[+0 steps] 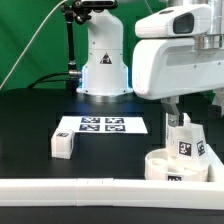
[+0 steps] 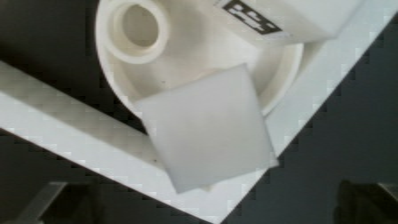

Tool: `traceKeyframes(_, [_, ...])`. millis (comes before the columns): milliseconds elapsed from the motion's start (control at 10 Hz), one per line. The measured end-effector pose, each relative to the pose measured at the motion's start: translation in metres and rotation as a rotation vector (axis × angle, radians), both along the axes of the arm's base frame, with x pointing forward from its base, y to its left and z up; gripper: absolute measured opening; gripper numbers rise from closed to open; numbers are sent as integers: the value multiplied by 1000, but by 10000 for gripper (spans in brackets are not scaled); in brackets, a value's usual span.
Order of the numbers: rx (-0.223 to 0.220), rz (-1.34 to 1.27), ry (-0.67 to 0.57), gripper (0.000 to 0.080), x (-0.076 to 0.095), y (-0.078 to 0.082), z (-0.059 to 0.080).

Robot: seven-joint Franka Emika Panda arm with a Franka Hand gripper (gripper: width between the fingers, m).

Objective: Assemble stool

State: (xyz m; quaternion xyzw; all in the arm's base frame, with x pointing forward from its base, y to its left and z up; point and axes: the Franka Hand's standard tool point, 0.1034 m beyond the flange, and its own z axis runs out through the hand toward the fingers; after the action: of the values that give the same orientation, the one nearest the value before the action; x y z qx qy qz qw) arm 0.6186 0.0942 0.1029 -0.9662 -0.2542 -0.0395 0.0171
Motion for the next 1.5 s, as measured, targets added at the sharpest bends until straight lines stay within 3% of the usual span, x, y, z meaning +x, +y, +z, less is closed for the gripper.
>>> traceKeyframes(200, [-2, 35, 1, 649, -1, -1, -2])
traceKeyframes(600, [-10, 44, -7, 649, -1, 1, -22])
traceKeyframes(900, [-11, 40, 0, 649, -3, 0, -26])
traceKeyframes(1000, [-11, 39, 0, 549, -3, -1, -26])
traceKeyframes(1100, [-11, 36, 1, 549, -3, -2, -27])
traceKeyframes(1200, [-11, 36, 1, 366, -3, -2, -27])
traceKeyframes(1500, [-9, 8, 2, 337, -3, -2, -27])
